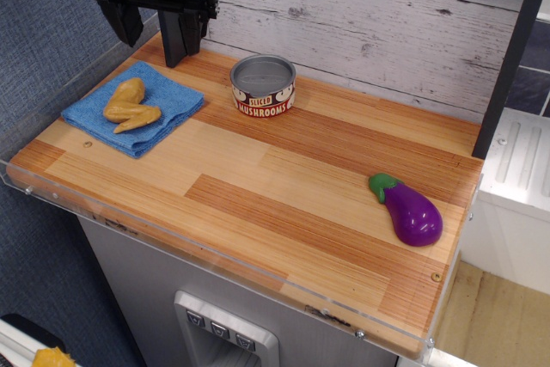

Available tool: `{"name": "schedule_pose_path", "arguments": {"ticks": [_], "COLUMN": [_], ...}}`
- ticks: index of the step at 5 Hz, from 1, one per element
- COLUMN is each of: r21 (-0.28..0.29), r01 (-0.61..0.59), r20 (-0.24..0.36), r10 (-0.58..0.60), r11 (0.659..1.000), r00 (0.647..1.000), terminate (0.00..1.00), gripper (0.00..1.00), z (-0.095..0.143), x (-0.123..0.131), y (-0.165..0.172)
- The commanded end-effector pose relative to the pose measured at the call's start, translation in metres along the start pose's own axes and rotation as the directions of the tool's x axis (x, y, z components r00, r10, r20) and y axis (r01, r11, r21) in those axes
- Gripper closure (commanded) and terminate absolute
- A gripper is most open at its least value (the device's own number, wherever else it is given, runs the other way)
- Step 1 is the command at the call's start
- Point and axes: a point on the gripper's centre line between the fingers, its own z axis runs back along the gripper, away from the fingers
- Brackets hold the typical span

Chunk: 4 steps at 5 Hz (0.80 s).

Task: Put the eggplant on the edge of the table near the blue rag.

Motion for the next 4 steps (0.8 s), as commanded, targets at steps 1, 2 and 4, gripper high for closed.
{"name": "schedule_pose_path", "arguments": {"ticks": [1,2,4], "r21": [0.0,-0.008,-0.149], "r01": [0.0,-0.068,-0.173], "r20": [0.0,0.051,-0.02], "r10": [0.0,0.068,0.172], "r11": [1.0,0.998,0.974], "r00": [1.0,0.996,0.985], "terminate": [0.0,0.0,0.0], "gripper": [0.0,0.0,0.0], "z": [0.0,0.007,0.007], "x": [0.0,-0.003,-0.026], "y": [0.0,-0.031,-0.116]}}
